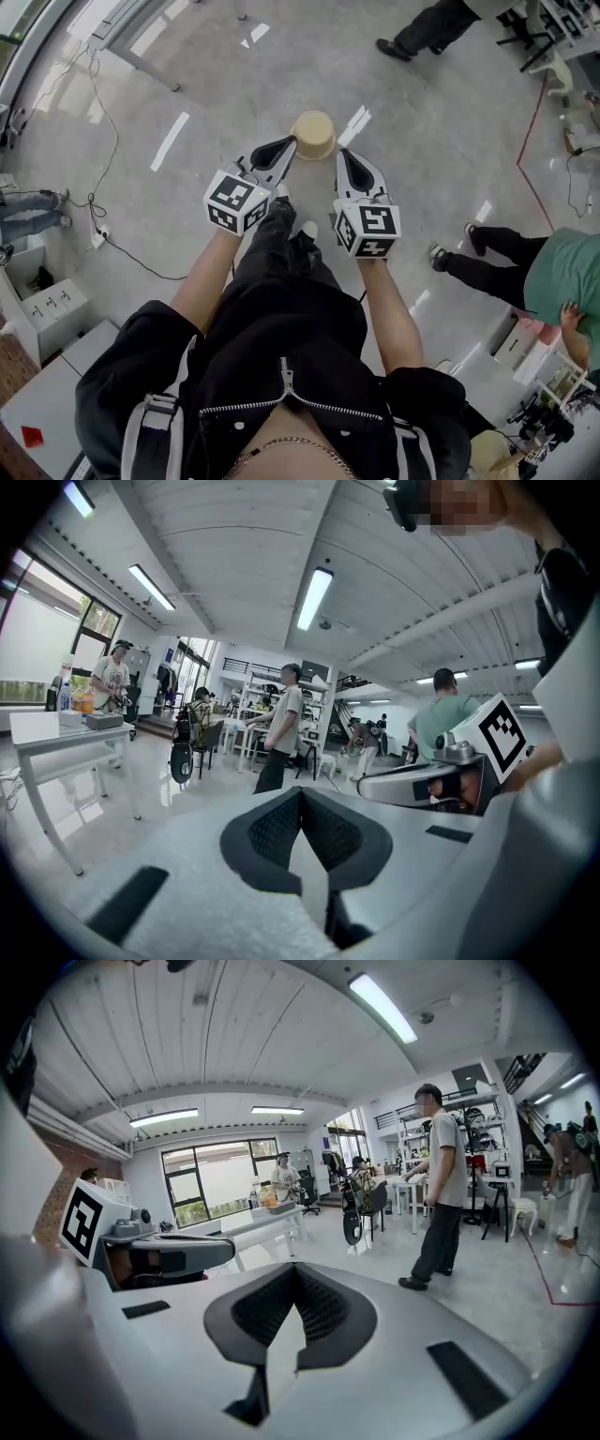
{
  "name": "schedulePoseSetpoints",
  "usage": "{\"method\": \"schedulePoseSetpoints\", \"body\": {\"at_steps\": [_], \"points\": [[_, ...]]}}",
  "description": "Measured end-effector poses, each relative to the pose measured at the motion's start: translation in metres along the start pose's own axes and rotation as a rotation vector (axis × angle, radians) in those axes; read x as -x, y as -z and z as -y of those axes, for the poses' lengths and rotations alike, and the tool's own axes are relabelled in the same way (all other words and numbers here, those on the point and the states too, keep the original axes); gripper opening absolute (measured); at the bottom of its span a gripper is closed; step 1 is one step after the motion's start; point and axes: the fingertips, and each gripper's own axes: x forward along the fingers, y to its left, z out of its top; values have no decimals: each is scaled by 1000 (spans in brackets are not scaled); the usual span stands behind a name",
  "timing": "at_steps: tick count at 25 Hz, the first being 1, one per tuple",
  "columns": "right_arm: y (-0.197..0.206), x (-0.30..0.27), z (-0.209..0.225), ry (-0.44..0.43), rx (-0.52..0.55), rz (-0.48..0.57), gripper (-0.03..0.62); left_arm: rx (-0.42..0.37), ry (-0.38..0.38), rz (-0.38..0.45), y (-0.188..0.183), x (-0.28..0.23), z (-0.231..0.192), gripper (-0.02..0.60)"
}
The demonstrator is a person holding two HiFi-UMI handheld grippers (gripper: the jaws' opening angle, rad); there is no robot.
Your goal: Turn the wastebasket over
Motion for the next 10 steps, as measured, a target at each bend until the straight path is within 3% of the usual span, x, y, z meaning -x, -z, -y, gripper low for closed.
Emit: {"method": "schedulePoseSetpoints", "body": {"at_steps": [10], "points": [[-4, 8, -17, -24, 23, 14, 9, 9, -15, 11, 1, 17, 6, 3]]}}
